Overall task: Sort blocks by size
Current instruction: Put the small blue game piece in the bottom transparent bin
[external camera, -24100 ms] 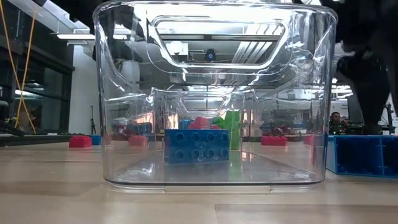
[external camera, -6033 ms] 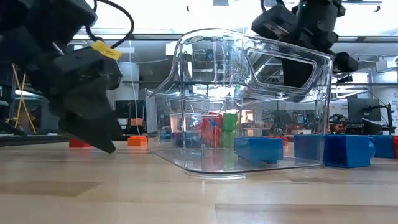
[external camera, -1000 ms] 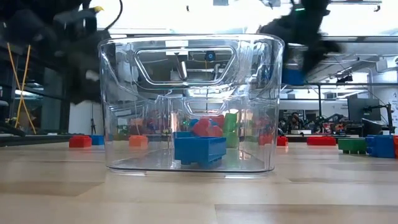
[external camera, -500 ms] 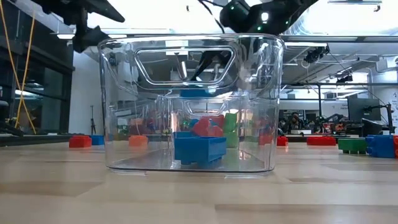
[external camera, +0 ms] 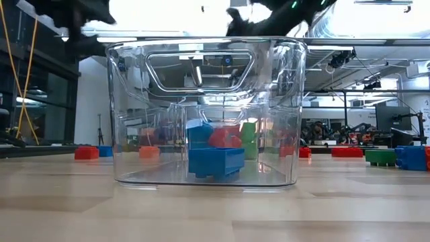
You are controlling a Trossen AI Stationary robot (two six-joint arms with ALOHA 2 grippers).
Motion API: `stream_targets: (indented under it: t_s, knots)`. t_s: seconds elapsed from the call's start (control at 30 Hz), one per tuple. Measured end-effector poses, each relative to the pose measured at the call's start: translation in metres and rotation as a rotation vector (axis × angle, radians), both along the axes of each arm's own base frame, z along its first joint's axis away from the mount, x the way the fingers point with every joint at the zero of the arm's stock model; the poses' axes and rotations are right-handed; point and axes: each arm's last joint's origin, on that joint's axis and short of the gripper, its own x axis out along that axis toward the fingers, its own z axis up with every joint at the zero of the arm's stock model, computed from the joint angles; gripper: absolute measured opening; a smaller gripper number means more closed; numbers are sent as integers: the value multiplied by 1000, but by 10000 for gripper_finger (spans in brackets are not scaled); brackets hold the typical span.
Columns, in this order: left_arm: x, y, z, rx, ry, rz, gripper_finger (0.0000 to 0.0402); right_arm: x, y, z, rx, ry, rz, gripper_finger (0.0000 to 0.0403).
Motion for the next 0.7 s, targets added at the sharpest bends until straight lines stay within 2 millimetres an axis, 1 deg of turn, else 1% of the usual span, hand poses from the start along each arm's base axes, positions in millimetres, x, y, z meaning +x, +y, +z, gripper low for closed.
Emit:
stream_targets:
  t_s: [0.07,0.17,0.23,0.33,0.43,0.5,0.6,0.67,0.7]
  knots:
    - [-3,-13,-5,-108,74,-85,294,-10,13,10,-29,33,15,306]
    - [-9,-42,-16,-197,223,-239,294,-24,33,16,-66,115,35,306]
    - [-14,-65,-22,-227,312,-328,294,-32,45,17,-85,167,38,306]
    - [-23,-106,-31,-228,440,-478,294,-38,60,12,-97,266,45,307]
    - [-34,-146,-39,-129,558,-597,294,-42,72,5,-109,344,73,307]
    - [-40,-170,-47,-11,612,-636,294,-42,77,3,-120,365,80,307]
    - [-40,-200,-60,201,650,-650,294,-43,80,3,-146,381,73,307]
    - [-38,-215,-72,338,684,-653,294,-44,80,3,-154,383,72,307]
    - [-35,-223,-78,381,696,-660,294,-44,80,3,-155,386,73,307]
